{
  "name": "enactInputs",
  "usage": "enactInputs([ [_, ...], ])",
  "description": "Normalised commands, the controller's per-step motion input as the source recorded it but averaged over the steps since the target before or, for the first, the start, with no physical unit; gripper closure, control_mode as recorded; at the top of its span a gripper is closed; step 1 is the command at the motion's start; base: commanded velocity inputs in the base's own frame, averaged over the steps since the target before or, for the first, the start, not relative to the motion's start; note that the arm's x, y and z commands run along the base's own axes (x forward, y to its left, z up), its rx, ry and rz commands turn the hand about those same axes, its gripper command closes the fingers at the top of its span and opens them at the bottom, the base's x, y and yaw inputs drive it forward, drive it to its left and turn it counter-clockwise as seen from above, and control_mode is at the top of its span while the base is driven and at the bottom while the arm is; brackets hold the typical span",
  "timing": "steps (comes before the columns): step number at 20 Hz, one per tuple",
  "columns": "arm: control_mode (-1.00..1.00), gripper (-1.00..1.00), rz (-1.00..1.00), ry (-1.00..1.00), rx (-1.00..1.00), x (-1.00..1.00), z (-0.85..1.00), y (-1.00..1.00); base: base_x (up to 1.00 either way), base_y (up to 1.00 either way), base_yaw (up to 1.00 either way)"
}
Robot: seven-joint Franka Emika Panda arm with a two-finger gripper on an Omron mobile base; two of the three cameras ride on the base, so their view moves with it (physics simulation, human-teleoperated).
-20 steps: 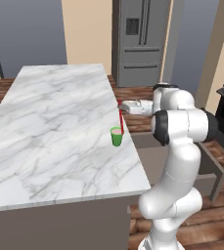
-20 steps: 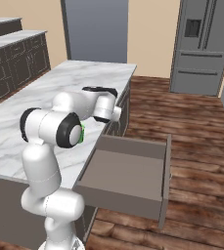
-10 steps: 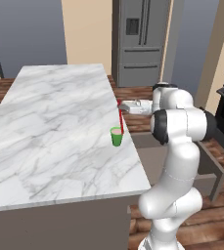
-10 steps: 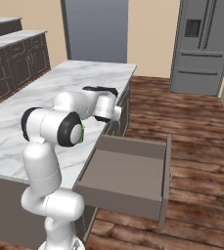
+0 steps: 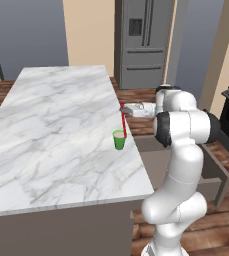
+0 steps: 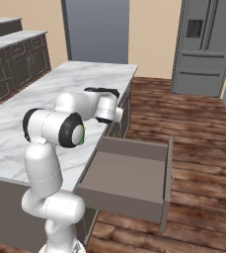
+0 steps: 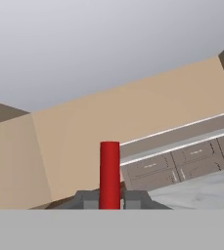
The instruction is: Pick up the straw from the left drawer and put it inside the smoothie cup.
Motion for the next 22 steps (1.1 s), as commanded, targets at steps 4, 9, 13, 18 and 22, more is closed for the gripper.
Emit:
enactInputs([
  [4, -1.00, 1.00, 0.00, 0.00, 0.00, 0.00, 0.02, 0.00, 0.00, 0.00, 0.00],
  [9, -1.00, 1.00, 0.01, 0.00, 0.00, 0.08, 0.01, 0.00, 0.00, 0.00, 0.00],
  [13, -1.00, 1.00, 0.02, 0.00, 0.00, 0.06, 0.00, 0.00, 0.00, 0.00, 0.00],
  [18, -1.00, 1.00, 0.02, -0.02, 0.00, 0.07, 0.00, 0.00, 0.00, 0.00, 0.00],
  [22, -1.00, 1.00, 0.03, -0.03, 0.00, 0.01, -0.07, 0.00, 0.00, 0.00, 0.00],
])
